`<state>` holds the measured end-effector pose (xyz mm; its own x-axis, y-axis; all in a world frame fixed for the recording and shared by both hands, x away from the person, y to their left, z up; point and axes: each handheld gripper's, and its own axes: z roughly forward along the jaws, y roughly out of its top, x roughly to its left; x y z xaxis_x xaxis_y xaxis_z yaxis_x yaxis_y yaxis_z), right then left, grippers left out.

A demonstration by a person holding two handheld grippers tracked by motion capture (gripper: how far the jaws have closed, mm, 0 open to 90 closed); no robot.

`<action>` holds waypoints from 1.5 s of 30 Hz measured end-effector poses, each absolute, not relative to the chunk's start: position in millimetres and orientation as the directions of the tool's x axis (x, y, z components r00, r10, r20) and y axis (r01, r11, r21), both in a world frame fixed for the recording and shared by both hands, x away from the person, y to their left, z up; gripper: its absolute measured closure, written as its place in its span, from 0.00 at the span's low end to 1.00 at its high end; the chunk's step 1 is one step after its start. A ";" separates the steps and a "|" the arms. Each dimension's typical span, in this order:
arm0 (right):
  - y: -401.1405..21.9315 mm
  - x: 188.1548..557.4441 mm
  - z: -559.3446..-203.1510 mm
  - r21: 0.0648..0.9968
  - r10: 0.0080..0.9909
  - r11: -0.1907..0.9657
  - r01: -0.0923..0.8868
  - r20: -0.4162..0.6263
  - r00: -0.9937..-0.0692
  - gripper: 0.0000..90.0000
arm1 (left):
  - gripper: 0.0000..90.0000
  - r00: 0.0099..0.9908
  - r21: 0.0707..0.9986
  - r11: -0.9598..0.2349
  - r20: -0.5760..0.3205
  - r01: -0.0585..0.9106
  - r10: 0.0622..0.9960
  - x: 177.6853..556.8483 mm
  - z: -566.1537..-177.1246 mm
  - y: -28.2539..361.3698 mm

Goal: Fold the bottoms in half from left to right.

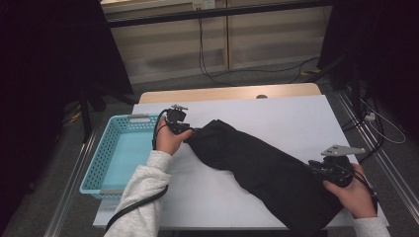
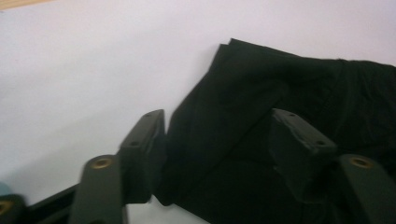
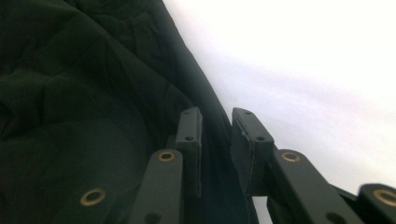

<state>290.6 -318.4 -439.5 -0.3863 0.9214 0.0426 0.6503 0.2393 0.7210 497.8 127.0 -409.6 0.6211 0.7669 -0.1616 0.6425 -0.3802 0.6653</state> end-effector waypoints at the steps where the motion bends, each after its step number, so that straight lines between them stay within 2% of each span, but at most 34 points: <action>1: -318.4 290.6 -439.5 0.721 0.921 0.239 0.650 0.043 -0.386 0.80 | 0.35 0.623 0.666 -0.383 -0.160 0.641 0.765 496.9 -409.5 126.3; 6: -325.0 280.6 -442.0 0.704 0.930 0.239 0.668 0.032 -0.365 0.66 | 0.33 0.625 0.670 -0.380 -0.161 0.638 0.764 492.7 -410.4 121.6; 10: -329.5 275.8 -445.2 0.677 0.939 0.236 0.697 0.026 -0.344 0.65 | 0.31 0.635 0.672 -0.393 -0.150 0.628 0.758 490.9 -409.4 119.5; 13: -329.1 274.2 -451.3 0.655 0.939 0.240 0.716 0.030 -0.342 0.73 | 0.31 0.631 0.679 -0.390 -0.141 0.622 0.762 491.7 -409.2 118.6; 15: -328.3 273.6 -453.0 0.670 0.927 0.231 0.706 0.068 -0.368 0.96 | 0.29 0.620 0.677 -0.382 -0.141 0.629 0.772 493.4 -410.3 118.5; 18: -329.9 273.8 -451.8 0.666 0.923 0.246 0.704 0.060 -0.380 0.98 | 0.27 0.608 0.682 -0.373 -0.132 0.628 0.783 496.0 -414.6 119.2; 24: -347.8 270.8 -444.3 0.678 0.940 0.215 0.703 0.052 -0.337 0.98 | 0.26 0.610 0.679 -0.377 -0.130 0.629 0.782 500.5 -429.8 119.2; 26: -348.0 273.0 -442.7 0.690 0.936 0.228 0.687 0.039 -0.350 0.95 | 0.25 0.606 0.676 -0.377 -0.131 0.634 0.784 503.0 -435.3 118.9; 28: -346.1 273.9 -441.8 0.705 0.935 0.221 0.674 0.043 -0.351 0.87 | 0.24 0.598 0.672 -0.376 -0.125 0.638 0.792 505.6 -439.7 118.3; 31: -341.5 276.9 -442.9 0.717 0.930 0.200 0.668 0.076 -0.360 0.68 | 0.23 0.589 0.662 -0.374 -0.128 0.650 0.798 508.7 -444.9 116.4; 37: -332.2 278.9 -441.5 0.737 0.915 0.211 0.642 0.083 -0.395 0.59 | 0.23 0.580 0.654 -0.382 -0.107 0.653 0.808 512.8 -454.6 112.7; 42: -328.9 278.3 -437.4 0.752 0.910 0.210 0.625 0.084 -0.407 0.55 | 0.24 0.578 0.657 -0.384 -0.097 0.649 0.811 514.1 -457.8 113.4; 45: -326.1 278.3 -437.3 0.754 0.908 0.213 0.622 0.082 -0.411 0.54 | 0.29 0.574 0.653 -0.375 -0.112 0.657 0.811 513.0 -456.9 113.3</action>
<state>278.3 -326.1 -437.3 -0.4114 0.9077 0.0824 0.6216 0.2133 0.7538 513.0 113.3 -456.9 0.5743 0.8109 -0.1120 0.6575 -0.3755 0.6532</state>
